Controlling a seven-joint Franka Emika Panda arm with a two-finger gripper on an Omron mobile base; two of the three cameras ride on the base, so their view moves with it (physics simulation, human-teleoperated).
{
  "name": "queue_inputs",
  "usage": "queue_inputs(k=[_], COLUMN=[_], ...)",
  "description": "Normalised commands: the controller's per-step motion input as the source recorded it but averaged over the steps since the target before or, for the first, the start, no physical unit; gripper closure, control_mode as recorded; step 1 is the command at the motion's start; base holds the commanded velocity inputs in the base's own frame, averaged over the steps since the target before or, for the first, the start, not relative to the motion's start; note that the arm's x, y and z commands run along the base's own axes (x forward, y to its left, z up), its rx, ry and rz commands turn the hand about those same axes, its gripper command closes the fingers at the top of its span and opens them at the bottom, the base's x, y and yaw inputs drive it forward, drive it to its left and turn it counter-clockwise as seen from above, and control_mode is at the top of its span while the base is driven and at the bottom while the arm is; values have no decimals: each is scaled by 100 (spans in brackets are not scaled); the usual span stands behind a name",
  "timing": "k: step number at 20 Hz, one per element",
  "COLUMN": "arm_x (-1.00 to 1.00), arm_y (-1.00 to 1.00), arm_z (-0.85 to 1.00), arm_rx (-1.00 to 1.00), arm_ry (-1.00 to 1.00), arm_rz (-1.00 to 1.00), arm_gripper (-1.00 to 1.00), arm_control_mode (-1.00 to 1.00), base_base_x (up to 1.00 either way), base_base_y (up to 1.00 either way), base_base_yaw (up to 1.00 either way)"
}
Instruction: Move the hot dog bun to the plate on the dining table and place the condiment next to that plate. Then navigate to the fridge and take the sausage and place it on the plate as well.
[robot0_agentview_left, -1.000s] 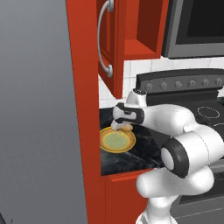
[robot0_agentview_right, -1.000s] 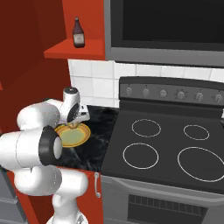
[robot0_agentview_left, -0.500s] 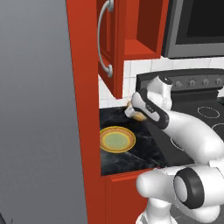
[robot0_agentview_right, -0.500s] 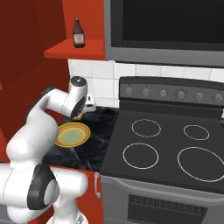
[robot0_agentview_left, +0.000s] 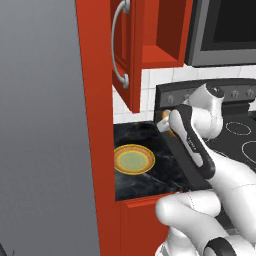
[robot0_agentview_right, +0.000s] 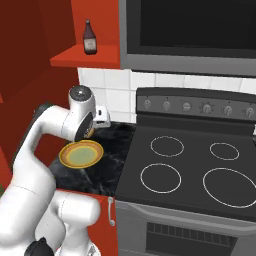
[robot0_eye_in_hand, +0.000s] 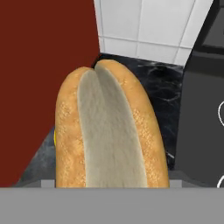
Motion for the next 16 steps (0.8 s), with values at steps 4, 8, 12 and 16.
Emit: queue_inputs(k=[4, 8, 12, 16], arm_x=[-71, -72, -55, -5], arm_y=[-26, -28, -1, 2], arm_z=[48, 53, 33, 0], arm_rx=[0, 0, 0, 0], arm_ry=[-4, -2, 0, 1], arm_rz=[-12, -11, -10, -1], arm_gripper=[100, 100, 100, 100], arm_control_mode=[-100, -100, -100, -100], base_base_x=[0, 0, 0, 0], base_base_y=[0, 0, 0, 0], base_base_yaw=[0, 0, 0, 0])
